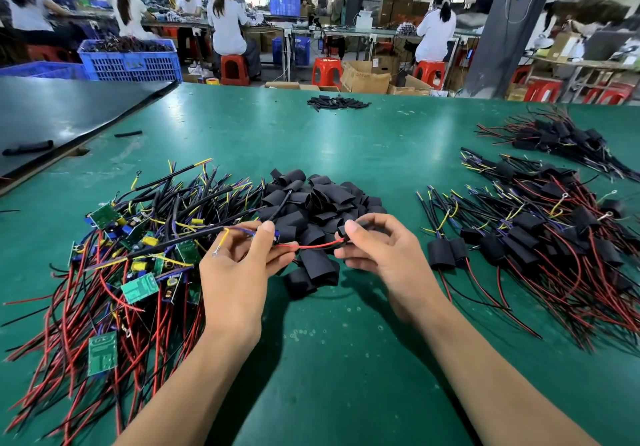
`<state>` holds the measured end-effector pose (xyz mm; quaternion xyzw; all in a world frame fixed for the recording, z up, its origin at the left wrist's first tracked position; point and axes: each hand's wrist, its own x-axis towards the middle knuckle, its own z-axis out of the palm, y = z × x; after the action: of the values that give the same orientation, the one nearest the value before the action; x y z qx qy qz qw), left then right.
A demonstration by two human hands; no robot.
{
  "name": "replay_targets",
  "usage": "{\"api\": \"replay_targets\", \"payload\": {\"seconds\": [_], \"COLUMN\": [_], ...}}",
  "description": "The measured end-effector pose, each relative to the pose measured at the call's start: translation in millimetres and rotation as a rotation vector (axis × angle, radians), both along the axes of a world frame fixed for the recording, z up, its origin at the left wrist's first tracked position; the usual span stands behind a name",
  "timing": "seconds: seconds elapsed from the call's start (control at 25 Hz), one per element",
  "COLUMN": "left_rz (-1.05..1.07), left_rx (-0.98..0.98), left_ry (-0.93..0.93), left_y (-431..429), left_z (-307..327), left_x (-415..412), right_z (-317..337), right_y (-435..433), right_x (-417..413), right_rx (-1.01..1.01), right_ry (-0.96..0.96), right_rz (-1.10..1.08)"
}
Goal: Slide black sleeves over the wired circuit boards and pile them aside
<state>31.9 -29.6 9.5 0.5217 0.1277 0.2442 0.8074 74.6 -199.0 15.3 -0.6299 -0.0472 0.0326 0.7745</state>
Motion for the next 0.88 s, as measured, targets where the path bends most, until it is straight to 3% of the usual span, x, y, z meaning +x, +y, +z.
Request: {"api": "replay_targets", "payload": {"seconds": [0.2, 0.52, 0.88], "left_rz": [-0.125, -0.17, -0.21], "left_rx": [-0.258, -0.302, -0.333], "left_ry": [-0.026, -0.061, 0.019], "left_y": [3.8, 2.0, 2.9], "left_z": [6.5, 8.0, 6.8], "left_x": [-1.9, -2.6, -1.0], "right_z": [3.2, -2.3, 1.9], "right_y": [-0.2, 5.0, 5.9], "right_x": [-0.6, -2.5, -2.0], "right_rx": [0.144, 0.143, 0.297], "right_ry": [0.02, 0.039, 0.2], "right_rz": [0.038, 0.148, 0.149]}}
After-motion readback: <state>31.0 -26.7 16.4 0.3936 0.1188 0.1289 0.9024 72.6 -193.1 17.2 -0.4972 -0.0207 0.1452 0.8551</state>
